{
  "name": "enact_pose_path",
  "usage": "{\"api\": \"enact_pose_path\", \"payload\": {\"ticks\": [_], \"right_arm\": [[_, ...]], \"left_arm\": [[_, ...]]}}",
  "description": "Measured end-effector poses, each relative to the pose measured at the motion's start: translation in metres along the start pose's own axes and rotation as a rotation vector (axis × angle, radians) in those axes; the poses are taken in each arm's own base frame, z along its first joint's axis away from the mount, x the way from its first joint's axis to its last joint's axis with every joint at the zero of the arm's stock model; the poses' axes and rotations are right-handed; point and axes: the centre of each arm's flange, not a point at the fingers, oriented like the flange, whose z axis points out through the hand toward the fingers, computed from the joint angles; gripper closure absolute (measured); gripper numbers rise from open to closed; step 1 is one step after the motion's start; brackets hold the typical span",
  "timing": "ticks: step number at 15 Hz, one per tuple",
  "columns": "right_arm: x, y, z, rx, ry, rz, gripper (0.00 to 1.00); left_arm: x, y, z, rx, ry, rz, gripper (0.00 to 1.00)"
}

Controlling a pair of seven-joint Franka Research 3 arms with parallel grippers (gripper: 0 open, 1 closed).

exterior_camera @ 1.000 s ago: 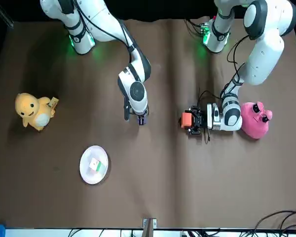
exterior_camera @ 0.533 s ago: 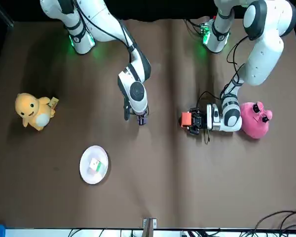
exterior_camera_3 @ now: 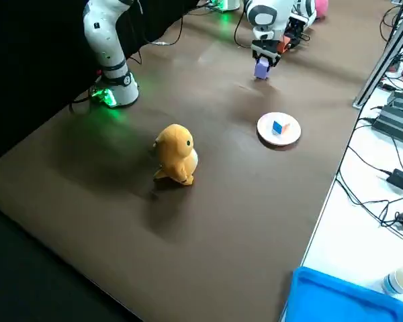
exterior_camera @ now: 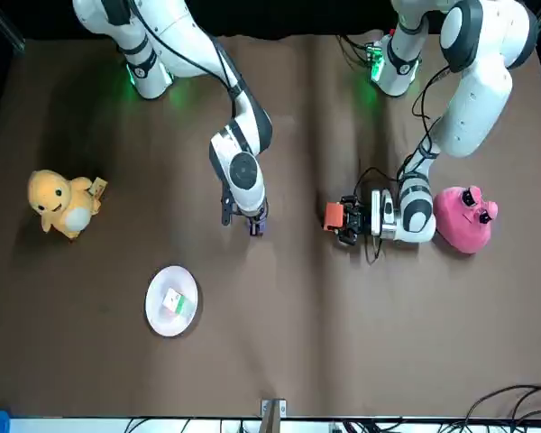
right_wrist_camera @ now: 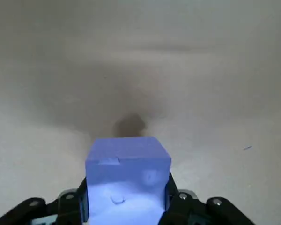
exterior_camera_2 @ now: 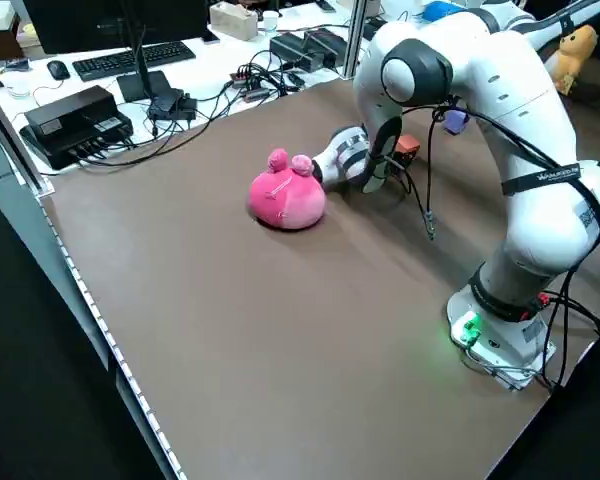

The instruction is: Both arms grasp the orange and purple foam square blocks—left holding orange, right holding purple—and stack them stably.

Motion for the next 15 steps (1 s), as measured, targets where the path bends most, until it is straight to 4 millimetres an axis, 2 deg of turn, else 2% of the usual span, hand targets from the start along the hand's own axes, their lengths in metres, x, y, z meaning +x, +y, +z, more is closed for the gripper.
{"api": "enact_pose_path", "payload": {"ticks": [3, 4, 7, 10, 12, 15], "right_arm": [[0.003, -0.004, -0.006, 0.006, -0.007, 0.007, 0.40], [0.005, -0.007, -0.012, 0.011, -0.014, 0.012, 0.40], [0.002, -0.007, -0.026, -0.014, -0.013, 0.016, 0.40], [-0.005, -0.010, -0.049, -0.039, -0.027, 0.018, 0.40], [-0.009, -0.011, -0.061, -0.038, -0.037, 0.018, 0.40], [-0.014, -0.011, -0.077, -0.066, -0.043, 0.023, 0.40]], "left_arm": [[0.009, -0.006, 0.028, -0.001, -0.009, 0.017, 0.41], [0.018, -0.010, 0.051, -0.005, -0.003, 0.028, 0.41], [0.028, -0.011, 0.089, 0.009, 0.016, 0.025, 0.41], [0.039, -0.016, 0.129, 0.018, 0.015, 0.037, 0.41], [0.046, -0.023, 0.147, 0.032, 0.010, 0.051, 0.41], [0.045, -0.027, 0.158, 0.048, 0.019, 0.057, 0.41]]}}
